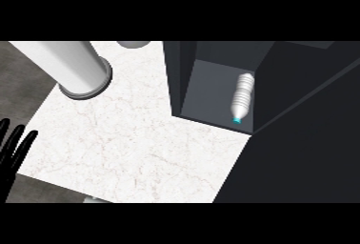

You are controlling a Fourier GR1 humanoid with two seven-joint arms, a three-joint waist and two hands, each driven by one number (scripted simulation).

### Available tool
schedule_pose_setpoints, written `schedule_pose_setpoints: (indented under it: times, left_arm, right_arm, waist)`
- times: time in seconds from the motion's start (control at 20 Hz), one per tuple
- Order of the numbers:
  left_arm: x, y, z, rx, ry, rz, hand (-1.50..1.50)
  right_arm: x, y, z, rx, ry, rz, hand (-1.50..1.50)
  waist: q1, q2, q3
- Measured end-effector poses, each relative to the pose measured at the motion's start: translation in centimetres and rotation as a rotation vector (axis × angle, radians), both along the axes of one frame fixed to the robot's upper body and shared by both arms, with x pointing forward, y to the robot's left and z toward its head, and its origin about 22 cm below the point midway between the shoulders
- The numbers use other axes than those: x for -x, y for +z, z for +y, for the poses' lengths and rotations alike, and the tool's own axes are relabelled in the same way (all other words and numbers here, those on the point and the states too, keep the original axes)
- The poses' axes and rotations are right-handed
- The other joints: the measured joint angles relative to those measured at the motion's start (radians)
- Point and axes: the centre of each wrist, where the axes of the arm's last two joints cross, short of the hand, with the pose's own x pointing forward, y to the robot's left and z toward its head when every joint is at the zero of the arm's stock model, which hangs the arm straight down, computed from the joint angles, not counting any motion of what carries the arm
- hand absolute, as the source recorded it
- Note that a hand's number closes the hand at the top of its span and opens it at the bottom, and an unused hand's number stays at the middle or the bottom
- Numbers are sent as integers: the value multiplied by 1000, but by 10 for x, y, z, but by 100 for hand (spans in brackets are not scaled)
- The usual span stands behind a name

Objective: Pick up the bottled water, place it into the cabinet and close the cabinet

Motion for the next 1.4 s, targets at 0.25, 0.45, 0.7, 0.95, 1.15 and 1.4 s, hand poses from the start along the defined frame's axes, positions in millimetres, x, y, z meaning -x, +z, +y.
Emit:
schedule_pose_setpoints:
  times: [0.25,0.45,0.7,0.95,1.15,1.4]
  left_arm:
    - [-1,1,2,6,-4,-1,-150]
    - [-1,1,4,9,-1,-4,-150]
    - [-4,5,5,6,-14,-23,-150]
    - [-8,10,7,5,-30,-44,-150]
    - [-10,12,9,3,-38,-51,-150]
    - [-12,11,10,2,-41,-44,-150]
  right_arm:
    - [-4,2,1,16,9,-22,150]
    - [-5,2,1,11,8,-18,150]
    - [-5,-1,2,-13,7,6,150]
    - [-7,-5,2,-51,12,45,150]
    - [-9,-7,3,-75,-5,65,150]
    - [-18,-4,5,-56,-36,37,150]
  waist:
    - [-2,1,-1]
    - [0,8,-2]
    - [19,25,-1]
    - [43,44,2]
    - [48,52,4]
    - [42,49,4]
